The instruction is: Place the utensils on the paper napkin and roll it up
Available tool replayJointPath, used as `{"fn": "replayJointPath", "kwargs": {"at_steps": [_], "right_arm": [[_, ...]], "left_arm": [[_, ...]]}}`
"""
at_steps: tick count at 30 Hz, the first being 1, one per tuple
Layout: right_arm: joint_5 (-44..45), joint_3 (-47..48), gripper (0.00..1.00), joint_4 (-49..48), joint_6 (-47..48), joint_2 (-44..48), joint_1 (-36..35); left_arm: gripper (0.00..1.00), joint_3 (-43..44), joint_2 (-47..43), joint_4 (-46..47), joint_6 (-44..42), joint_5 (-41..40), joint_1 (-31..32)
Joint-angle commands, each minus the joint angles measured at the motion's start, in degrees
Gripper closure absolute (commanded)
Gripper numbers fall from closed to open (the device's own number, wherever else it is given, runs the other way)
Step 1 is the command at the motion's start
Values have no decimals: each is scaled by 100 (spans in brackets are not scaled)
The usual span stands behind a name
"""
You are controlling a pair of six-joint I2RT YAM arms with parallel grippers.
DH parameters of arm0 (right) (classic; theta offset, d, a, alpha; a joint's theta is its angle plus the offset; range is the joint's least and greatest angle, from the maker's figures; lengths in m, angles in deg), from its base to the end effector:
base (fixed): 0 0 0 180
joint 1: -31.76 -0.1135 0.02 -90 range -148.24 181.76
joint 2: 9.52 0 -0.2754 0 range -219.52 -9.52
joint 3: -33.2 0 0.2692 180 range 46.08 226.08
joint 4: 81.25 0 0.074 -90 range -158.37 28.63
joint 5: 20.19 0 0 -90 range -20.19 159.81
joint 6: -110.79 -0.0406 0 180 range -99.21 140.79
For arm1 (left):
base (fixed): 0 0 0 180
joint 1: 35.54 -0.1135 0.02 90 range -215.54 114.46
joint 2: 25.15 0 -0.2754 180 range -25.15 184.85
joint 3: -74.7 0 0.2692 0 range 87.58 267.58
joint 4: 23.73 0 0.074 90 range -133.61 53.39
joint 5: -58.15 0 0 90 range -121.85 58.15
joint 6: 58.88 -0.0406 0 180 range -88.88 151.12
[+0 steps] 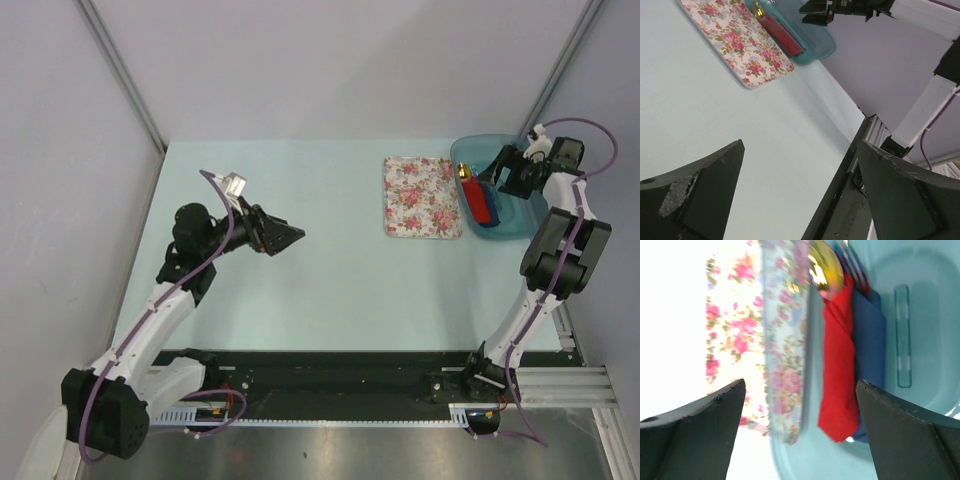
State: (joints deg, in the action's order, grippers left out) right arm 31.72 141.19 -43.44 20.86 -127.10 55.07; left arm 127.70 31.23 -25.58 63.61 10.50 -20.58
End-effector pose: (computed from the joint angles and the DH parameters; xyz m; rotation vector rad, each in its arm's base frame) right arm 0.4550 -0.1688 0.2348 0.1552 2.2449 0.5777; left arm 0.2246 -0.0883 0.3175 0.3328 1.7605 -1.2194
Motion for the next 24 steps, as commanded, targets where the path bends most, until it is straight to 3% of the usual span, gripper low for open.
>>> {"fn": "replayJointPath", "kwargs": {"at_steps": [1, 4, 5, 9, 14, 19, 24], "right_arm": [[-269, 209, 2, 82, 159, 718, -195], [-305, 323, 0, 371, 238, 946, -397], [-305, 333, 0, 442, 256, 1104, -580], [-156, 289, 0, 802, 221, 1562, -1161], [195, -719, 1, 795, -268, 2412, -2004], [1125, -2056, 1, 302, -535, 3354, -3226], [1365, -3172, 0, 21, -719, 4093, -3500]], "left_arm": [[0, 373, 31, -284, -120, 151, -186], [0, 847, 249, -1057, -295, 221, -388], [0, 996, 346, -1703, -357, 195, -458], [0, 2095, 672, -3236, -1419, -6, -836], [0, 2710, 646, -4213, -2079, -794, -1109], [1, 2774, 611, -5021, -2852, -1738, -1109], [0, 2098, 340, -5137, -3379, -2327, -1109]]}}
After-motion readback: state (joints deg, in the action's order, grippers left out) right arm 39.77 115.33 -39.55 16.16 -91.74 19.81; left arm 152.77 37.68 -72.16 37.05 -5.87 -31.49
